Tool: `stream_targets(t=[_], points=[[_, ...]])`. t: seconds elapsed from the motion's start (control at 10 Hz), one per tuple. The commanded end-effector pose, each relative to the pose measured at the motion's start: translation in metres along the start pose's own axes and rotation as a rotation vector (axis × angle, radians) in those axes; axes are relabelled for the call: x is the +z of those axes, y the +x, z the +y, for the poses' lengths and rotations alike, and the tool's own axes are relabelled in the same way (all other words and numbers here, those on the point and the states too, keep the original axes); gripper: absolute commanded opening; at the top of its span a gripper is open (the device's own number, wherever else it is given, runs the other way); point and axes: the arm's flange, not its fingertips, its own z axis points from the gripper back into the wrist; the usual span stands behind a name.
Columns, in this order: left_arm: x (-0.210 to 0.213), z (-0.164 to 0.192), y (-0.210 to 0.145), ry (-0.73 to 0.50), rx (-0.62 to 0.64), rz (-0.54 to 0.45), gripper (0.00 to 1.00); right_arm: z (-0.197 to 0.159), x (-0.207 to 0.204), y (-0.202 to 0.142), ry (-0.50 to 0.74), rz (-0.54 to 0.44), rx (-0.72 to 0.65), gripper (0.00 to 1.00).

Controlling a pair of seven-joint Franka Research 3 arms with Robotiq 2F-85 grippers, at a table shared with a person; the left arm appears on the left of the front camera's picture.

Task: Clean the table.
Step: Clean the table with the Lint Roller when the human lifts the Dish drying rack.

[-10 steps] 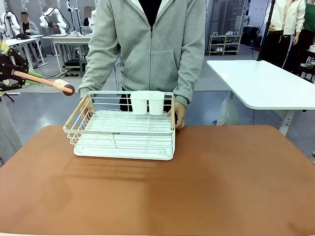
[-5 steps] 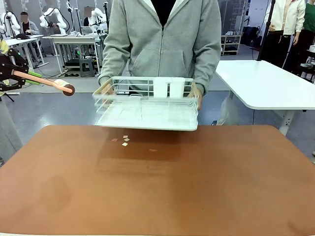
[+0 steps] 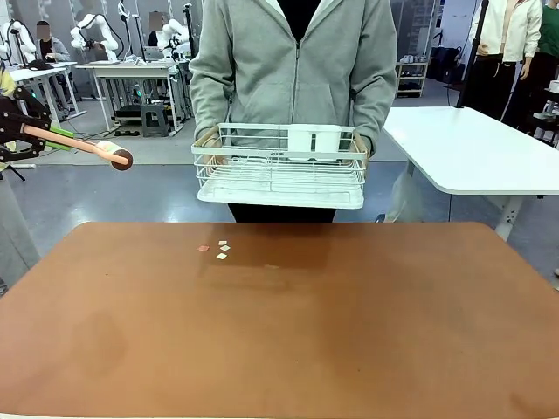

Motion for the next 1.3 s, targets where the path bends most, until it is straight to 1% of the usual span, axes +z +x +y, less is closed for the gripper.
stream_targets(t=[0.0,0.5,0.6,0.7,0.8,0.9,1.0,1.1,1.2], points=[[0.000,-0.003,-0.001,0.007,0.000,-0.003,0.00,0.002,0.001,0.000,0.013,-0.003,0.001,1.00],[0.000,-0.003,-0.001,0.007,0.000,-0.003,0.00,0.002,0.001,0.000,0.013,-0.003,0.001,1.00],[0.000,0.000,0.000,0.000,0.000,0.000,0.21,0.002,0.001,0.000,0.013,-0.003,0.001,1.00],[0.013,-0.016,0.003,0.049,-0.109,0.013,0.21,0.002,0.001,0.000,0.013,-0.003,0.001,1.00],[0.022,-0.032,0.006,0.102,-0.218,0.086,0.21,0.002,0.001,0.000,0.013,-0.003,0.001,1.00],[0.022,-0.044,0.017,0.173,-0.299,0.176,0.21,0.002,0.001,0.000,0.013,-0.003,0.001,1.00],[0.013,-0.053,0.032,0.264,-0.362,0.262,0.21,0.002,0.001,0.000,0.013,-0.003,0.001,1.00],[-0.002,-0.058,0.041,0.304,-0.460,0.313,0.21,0.002,0.001,0.000,0.013,-0.003,0.001,1.00],[-0.019,-0.054,0.044,0.354,-0.598,0.368,0.21,0.002,0.001,0.000,0.013,-0.003,0.001,1.00]])
